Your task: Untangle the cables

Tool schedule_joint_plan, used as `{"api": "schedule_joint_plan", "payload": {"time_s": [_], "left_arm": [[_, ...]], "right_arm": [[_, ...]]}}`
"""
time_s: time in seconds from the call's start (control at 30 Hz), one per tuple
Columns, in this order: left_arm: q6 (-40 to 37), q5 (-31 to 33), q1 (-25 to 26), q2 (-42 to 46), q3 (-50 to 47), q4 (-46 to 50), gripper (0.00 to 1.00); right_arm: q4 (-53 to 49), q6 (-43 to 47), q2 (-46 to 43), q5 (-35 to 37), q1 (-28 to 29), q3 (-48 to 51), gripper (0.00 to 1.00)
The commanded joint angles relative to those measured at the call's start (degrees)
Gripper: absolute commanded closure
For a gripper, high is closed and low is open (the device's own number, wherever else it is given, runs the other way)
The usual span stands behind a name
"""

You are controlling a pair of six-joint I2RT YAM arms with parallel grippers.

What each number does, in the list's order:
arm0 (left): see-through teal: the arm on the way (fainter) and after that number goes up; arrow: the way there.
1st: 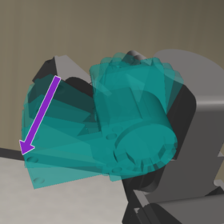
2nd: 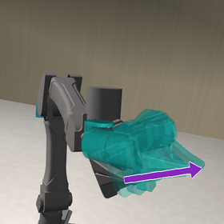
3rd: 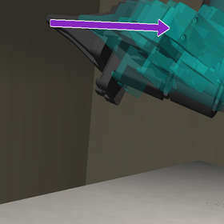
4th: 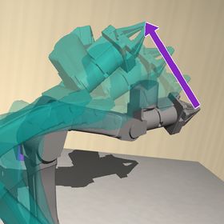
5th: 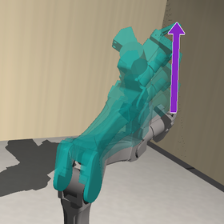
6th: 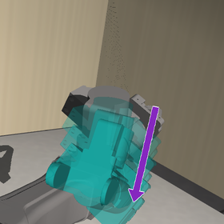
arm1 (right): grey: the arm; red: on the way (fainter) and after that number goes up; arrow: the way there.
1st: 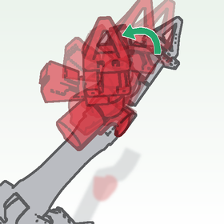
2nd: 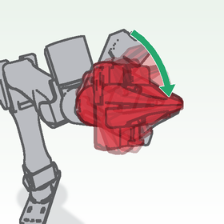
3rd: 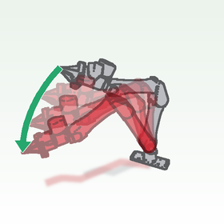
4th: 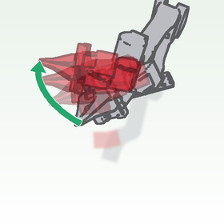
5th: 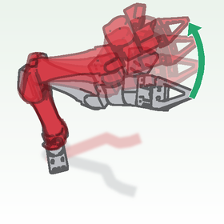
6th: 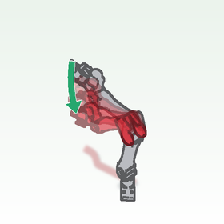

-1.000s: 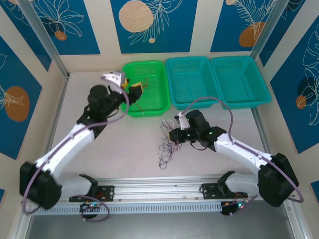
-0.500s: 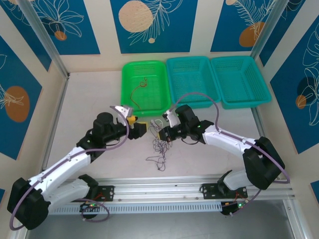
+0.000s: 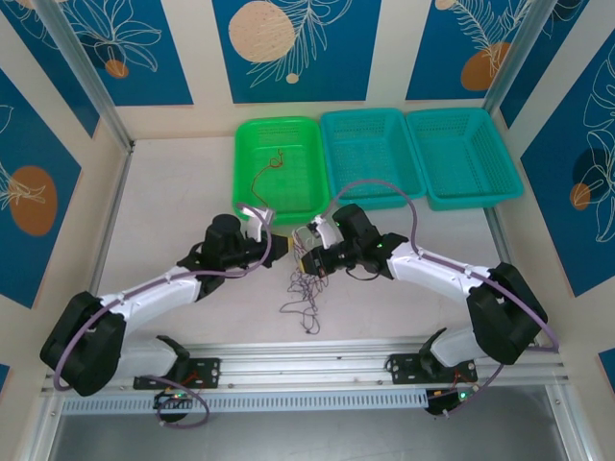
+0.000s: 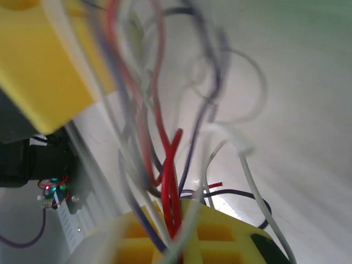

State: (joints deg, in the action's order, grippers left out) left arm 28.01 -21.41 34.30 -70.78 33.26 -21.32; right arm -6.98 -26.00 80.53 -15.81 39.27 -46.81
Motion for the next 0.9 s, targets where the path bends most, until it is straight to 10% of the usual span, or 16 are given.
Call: {"api": "schedule_joint_plan", "payload": {"time_s": [0.0, 0.13, 0.3, 0.47, 0.67, 0.77, 0.87], "left_arm": [[-0.3, 6.8, 0.1, 4.4, -1.0, 1.6, 1.0], [-0.5, 10.6, -0.7, 7.9, -3.9, 3.4, 1.0], [0.3, 4.3, -0.7, 7.4, -5.6, -1.7, 0.98], [3.5, -3.3, 1.7, -0.2, -2.4, -6.0, 0.32], [11.8, 0.5, 5.5, -8.9, -1.6, -14.4, 0.04], [14.9, 1.0, 6.8, -13.5, -1.3, -19.9, 0.04], [16.4, 1.7, 7.8, -16.5, -0.7, -21.9, 0.44]], "right_arm": [[1.5, -3.1, -2.8, 2.9, -2.7, 3.9, 0.88], [4.7, -6.1, -6.1, 1.7, -7.5, 9.6, 0.79], [6.2, -3.9, -8.1, -4.5, -9.0, 11.5, 0.96], [6.6, -2.4, -7.5, -4.2, -6.6, 10.0, 1.0], [8.6, 0.3, -6.5, -7.5, -2.8, 8.7, 1.0], [7.9, 1.4, -5.6, -8.0, -1.1, 7.7, 1.0], [8.6, 0.7, -5.5, -6.9, -0.8, 7.9, 1.0]]}}
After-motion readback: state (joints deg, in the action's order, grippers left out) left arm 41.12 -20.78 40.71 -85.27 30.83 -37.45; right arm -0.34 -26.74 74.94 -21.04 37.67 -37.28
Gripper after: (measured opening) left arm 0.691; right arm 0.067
